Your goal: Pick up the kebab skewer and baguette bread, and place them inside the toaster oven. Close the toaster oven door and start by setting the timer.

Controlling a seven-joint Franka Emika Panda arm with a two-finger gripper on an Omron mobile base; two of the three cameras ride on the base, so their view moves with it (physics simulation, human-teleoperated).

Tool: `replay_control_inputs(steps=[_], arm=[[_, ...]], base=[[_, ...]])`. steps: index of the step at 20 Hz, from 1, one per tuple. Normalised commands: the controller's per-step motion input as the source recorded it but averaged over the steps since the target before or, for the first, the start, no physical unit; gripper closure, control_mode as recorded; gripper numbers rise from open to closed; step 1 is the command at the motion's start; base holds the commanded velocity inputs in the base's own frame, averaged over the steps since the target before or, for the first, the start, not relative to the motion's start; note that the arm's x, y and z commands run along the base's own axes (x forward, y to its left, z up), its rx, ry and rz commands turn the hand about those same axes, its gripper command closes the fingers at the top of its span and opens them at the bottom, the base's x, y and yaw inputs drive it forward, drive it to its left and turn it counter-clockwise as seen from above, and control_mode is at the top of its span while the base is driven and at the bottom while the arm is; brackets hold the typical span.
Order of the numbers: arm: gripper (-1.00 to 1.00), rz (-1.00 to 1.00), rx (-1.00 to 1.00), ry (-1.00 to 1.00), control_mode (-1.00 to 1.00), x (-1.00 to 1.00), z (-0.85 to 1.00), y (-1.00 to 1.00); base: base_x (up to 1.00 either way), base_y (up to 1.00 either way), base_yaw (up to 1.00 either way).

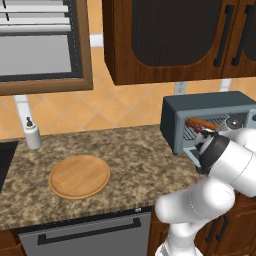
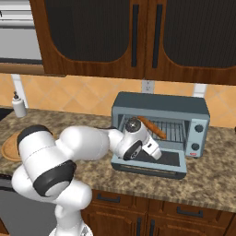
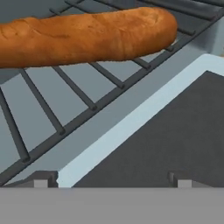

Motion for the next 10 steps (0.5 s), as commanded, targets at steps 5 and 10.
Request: replay_control_inputs(steps=[5, 10], arm=[[-1.00, -0.02, 0.02, -0.09, -1.00, 0.22, 0.00, 0.00], [-1.00, -0.02, 0.00, -0.03, -1.00, 0.04, 0.00, 0.00]], base=[[0.00, 0.00, 0.00], [0.00, 0.00, 0.00]])
